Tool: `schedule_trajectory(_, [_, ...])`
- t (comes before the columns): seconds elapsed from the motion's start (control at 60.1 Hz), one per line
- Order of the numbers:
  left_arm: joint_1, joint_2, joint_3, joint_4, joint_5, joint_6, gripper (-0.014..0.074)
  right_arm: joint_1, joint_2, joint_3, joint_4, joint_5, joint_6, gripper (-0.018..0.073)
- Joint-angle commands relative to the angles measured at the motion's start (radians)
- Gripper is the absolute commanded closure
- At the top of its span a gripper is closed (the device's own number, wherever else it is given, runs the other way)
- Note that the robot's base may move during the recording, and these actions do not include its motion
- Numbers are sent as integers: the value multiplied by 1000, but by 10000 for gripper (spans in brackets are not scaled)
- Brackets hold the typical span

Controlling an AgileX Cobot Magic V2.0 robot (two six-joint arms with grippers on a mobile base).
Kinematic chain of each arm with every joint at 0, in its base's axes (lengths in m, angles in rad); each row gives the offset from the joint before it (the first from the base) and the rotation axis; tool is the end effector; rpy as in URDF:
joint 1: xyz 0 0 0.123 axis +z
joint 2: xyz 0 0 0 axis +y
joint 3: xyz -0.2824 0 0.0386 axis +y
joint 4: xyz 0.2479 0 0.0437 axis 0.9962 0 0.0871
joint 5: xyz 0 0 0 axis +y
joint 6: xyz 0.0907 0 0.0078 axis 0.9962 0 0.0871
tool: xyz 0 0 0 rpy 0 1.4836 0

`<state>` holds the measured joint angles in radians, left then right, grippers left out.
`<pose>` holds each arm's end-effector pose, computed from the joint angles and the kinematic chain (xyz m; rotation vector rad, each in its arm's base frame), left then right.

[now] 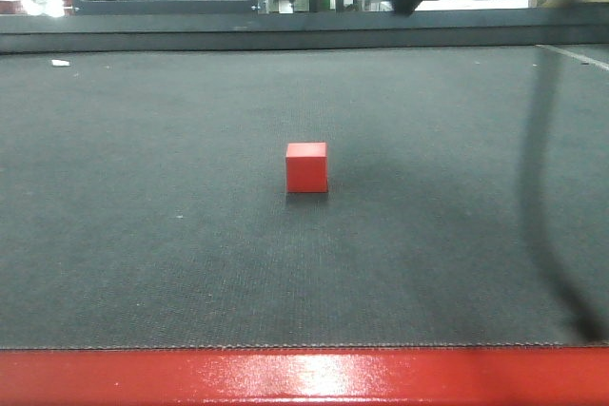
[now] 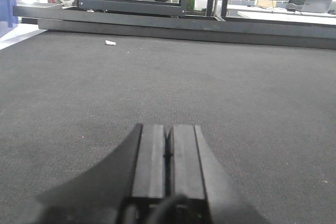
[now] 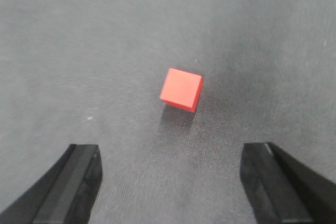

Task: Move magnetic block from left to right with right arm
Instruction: 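Lower the open right gripper over the red cube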

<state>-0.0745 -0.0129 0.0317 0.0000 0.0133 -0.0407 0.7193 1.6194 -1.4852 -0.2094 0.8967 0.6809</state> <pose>0.0565 -0.0042 0.2019 0.0256 1.5162 -0.0922 0.2784 0.2242 0.3411 -0.1462 2.5119 0.3265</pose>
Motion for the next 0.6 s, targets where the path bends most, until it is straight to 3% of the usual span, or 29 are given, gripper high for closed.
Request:
schedule_trajectory(0.0, [-2,-13,10,0,-88,-7,712,26,35,-107,-83,25,75,-74])
schedule_trajectory(0.266, [-2,-13,10,0,-88,-7,713,43,231,-304,-154,155,121,-74])
schedule_trajectory(0.582, [-2,-13,10,0,-88,-7,713,-3,329,-336,-152,126,123,-74])
